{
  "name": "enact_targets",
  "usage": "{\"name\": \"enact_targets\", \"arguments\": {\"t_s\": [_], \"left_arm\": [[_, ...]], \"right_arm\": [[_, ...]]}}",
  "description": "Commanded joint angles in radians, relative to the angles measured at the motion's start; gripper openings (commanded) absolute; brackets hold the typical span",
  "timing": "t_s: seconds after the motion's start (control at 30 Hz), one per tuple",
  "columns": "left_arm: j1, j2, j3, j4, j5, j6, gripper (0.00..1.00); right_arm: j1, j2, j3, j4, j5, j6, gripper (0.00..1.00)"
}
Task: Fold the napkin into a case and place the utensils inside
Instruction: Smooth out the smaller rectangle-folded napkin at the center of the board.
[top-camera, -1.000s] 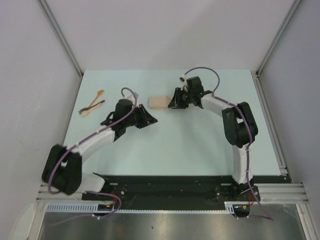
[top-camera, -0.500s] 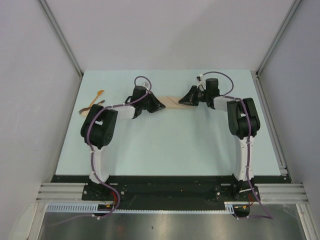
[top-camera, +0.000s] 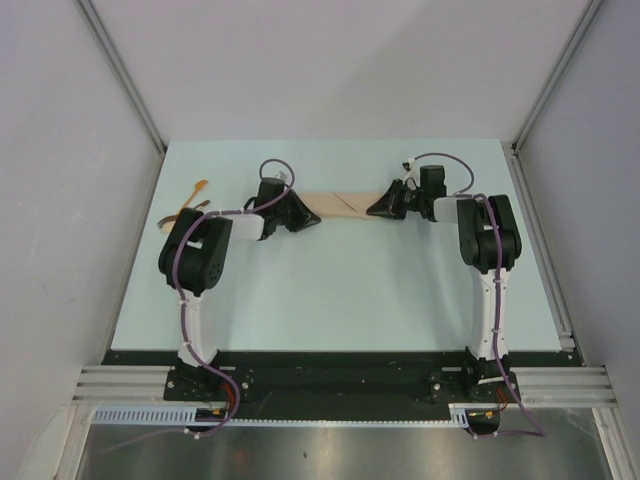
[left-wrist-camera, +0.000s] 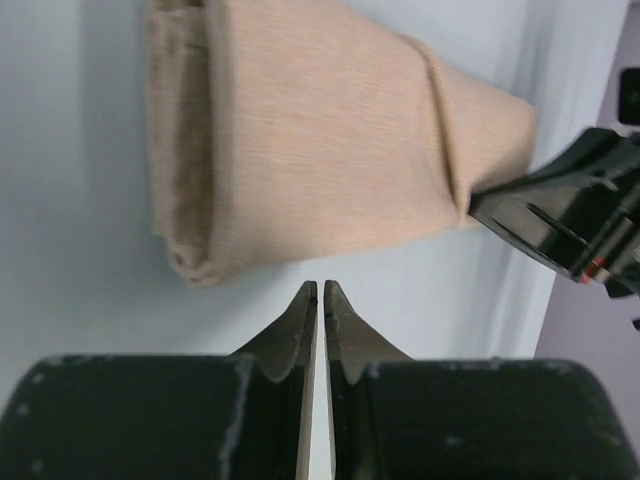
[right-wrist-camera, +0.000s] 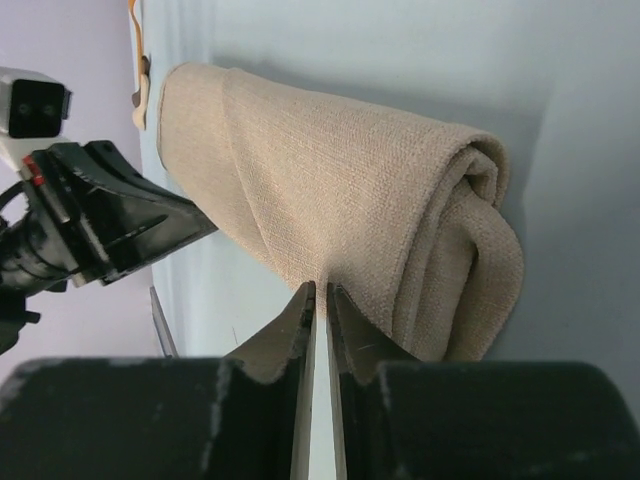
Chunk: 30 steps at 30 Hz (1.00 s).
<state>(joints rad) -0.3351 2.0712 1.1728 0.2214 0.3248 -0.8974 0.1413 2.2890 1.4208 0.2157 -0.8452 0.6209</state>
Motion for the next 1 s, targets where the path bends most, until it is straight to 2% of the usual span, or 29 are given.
{"name": "enact_targets", "arguments": {"t_s": [0.0, 0.23, 0.5, 0.6, 0.7, 0.77, 0.83, 0.97], "left_arm": [[-0.012, -0.115, 0.044, 0.029, 0.057, 0.035, 0.11], [0.03, -0.034, 0.172, -0.068, -0.006, -0.012, 0.11], [0.051, 0.087, 0.228, -0.214, -0.026, -0.064, 0.09], [0.051, 0.112, 0.249, -0.293, -0.039, -0.043, 0.09], [0.053, 0.113, 0.301, -0.372, -0.069, 0.017, 0.09], [0.056, 0.066, 0.314, -0.364, -0.061, 0.063, 0.14], [0.057, 0.02, 0.335, -0.376, -0.061, 0.106, 0.23], [0.067, -0.132, 0.392, -0.582, -0.167, 0.273, 0.39]], "right_arm": [[0.009, -0.031, 0.043, -0.047, 0.0, -0.036, 0.13], [0.007, -0.082, 0.058, -0.042, -0.015, -0.012, 0.15], [0.001, -0.12, 0.023, -0.009, -0.022, 0.019, 0.15], [0.003, -0.151, 0.01, -0.048, 0.015, -0.012, 0.15], [0.023, -0.189, 0.023, -0.123, 0.055, -0.046, 0.19], [0.035, -0.227, 0.033, -0.189, 0.078, -0.072, 0.24], [0.058, -0.266, 0.033, -0.248, 0.133, -0.102, 0.31], [0.101, -0.371, 0.017, -0.427, 0.283, -0.164, 0.44]]}}
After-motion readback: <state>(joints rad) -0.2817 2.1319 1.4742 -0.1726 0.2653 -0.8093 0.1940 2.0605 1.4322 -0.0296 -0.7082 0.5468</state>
